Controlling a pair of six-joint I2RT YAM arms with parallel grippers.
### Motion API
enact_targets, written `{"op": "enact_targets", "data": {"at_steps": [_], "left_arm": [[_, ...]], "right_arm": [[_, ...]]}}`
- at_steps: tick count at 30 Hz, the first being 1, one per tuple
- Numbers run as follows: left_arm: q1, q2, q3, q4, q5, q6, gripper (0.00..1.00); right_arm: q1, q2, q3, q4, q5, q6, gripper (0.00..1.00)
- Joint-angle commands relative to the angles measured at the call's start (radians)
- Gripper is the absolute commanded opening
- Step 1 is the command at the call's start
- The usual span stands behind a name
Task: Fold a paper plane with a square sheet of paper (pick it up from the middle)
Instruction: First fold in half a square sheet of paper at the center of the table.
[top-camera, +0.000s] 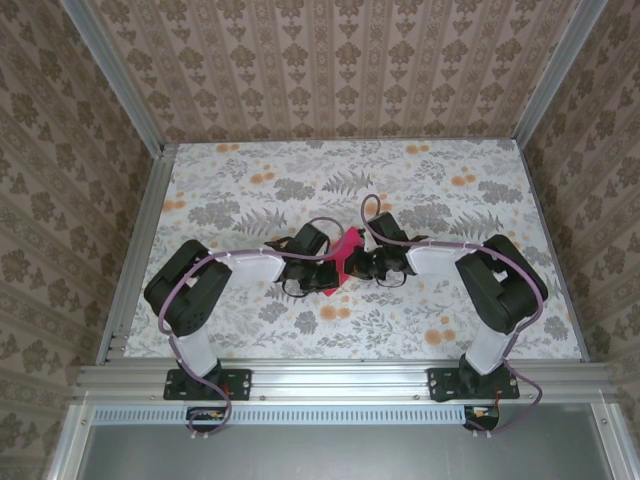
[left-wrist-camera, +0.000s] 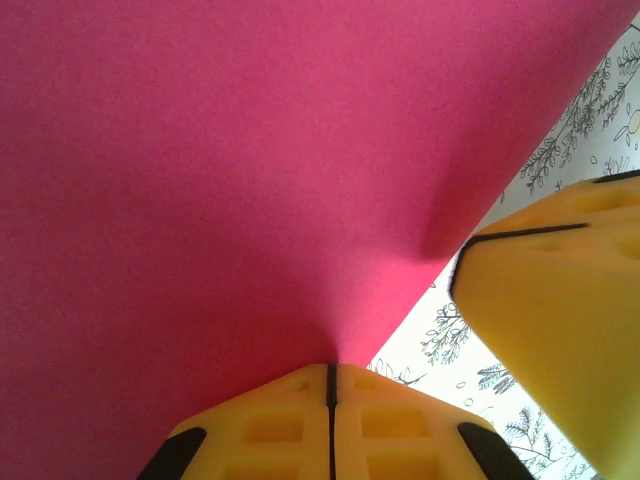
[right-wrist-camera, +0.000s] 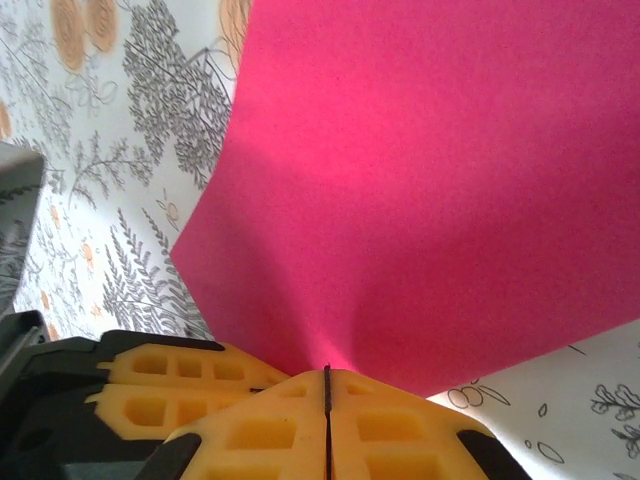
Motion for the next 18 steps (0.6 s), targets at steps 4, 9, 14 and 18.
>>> {"op": "enact_targets", "data": {"at_steps": [4, 9, 14, 18], "left_arm": [[-0.002, 0.037, 0.000, -0.104, -0.029, 0.003, 0.07], [-0.002, 0.041, -0.001, -0.120, -0.030, 0.007, 0.08], [-0.001, 0.047, -0.012, -0.145, -0.031, 0.005, 0.08], [-0.002, 0.046, -0.023, -0.152, -0.032, 0.004, 0.08]], "right_arm": [[0.012, 0.073, 0.021, -0.024, -0.046, -0.044, 0.09], [0.010, 0.096, 0.036, -0.060, -0.002, -0.063, 0.10], [-0.001, 0.096, 0.063, -0.101, 0.047, -0.070, 0.11], [-0.014, 0.097, 0.086, -0.116, 0.069, -0.071, 0.12]]}}
